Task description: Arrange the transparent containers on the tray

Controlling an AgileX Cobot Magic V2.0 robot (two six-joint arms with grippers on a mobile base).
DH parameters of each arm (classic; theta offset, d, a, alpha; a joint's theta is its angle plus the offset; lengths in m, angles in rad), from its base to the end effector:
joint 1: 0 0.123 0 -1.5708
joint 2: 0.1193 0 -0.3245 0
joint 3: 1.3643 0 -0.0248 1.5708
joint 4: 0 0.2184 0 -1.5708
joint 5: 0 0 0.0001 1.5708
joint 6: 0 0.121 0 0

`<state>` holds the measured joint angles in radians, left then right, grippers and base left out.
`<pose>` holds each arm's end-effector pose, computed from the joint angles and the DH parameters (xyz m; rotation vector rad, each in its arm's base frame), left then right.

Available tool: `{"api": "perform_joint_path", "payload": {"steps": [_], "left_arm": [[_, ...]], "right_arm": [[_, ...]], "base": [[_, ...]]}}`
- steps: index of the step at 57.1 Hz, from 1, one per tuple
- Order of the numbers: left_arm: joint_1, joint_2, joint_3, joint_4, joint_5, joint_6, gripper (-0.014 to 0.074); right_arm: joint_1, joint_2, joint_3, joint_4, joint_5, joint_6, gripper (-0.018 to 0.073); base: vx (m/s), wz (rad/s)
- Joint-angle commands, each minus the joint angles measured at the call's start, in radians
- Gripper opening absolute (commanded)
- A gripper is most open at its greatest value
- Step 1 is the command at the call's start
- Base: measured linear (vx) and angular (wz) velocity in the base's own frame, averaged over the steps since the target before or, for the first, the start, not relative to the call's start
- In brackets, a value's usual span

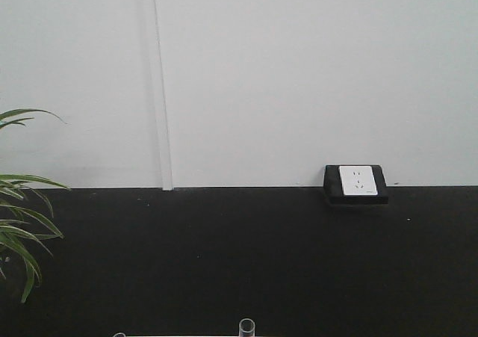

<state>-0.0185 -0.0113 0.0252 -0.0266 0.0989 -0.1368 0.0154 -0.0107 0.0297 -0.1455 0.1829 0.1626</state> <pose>0.0143 -0.0006 0.1955 -0.1135 1.5942 -0.1435 0.0138 -0.0030 0.1841 0.0233 1.6834 0.0040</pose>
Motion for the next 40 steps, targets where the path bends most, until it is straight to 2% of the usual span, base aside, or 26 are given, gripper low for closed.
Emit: {"api": "perform_joint_path", "payload": {"steps": [1,40], "left_arm": [[-0.002,-0.013,0.037,-0.008,-0.083,0.000,-0.0006],[-0.002,-0.013,0.037,-0.008,-0.083,0.000,-0.0006]], "right_arm": [[-0.005,0.007,0.009,-0.005,-0.082,-0.006,-0.0011],[-0.005,0.007,0.009,-0.005,-0.081,-0.006,-0.0011]], "base": [[0.00,0.00],[0.00,0.00]]}}
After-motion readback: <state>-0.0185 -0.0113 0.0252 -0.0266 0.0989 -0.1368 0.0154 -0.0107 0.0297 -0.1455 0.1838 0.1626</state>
